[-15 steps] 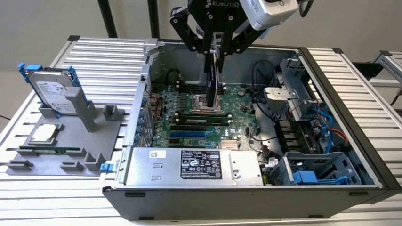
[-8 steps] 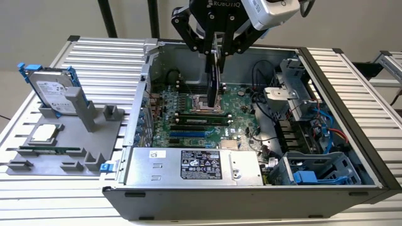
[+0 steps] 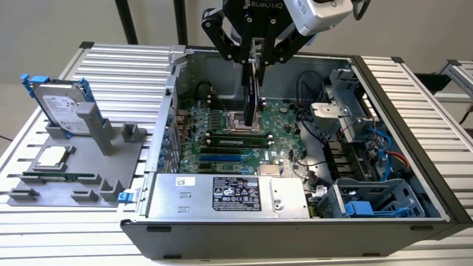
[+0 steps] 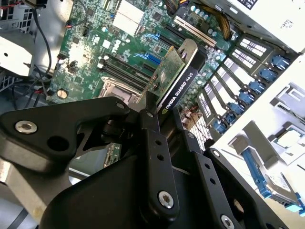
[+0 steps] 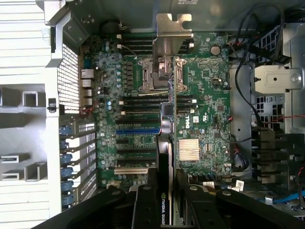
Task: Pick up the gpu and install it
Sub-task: 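Pick up the gpu and move the gpu toward the slot, then insert the gpu into the slot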
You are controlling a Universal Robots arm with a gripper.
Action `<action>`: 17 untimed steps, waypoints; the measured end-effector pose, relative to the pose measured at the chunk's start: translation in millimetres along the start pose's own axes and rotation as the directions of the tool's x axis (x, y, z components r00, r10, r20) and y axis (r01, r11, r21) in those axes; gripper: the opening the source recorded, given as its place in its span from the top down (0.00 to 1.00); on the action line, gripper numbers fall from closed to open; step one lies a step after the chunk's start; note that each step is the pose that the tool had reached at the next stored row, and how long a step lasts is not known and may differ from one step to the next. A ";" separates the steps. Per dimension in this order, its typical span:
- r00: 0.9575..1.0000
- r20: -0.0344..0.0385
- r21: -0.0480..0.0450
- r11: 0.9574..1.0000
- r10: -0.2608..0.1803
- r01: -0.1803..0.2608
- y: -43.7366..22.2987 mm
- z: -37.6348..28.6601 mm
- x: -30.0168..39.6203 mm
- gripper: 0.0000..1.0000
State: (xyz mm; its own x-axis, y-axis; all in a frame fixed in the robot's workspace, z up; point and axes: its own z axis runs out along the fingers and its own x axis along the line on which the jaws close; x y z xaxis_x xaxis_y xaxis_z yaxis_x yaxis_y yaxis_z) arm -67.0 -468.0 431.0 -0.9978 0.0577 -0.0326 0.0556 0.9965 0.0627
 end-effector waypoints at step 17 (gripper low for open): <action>1.000 -0.002 0.000 1.000 0.000 0.000 0.0 0.0 0.0 1.00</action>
State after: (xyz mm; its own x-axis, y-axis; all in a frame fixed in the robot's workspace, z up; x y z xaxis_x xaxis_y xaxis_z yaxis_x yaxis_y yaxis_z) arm -67.0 -468.0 431.0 -0.9979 0.0578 -0.0303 0.0558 0.9965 0.0626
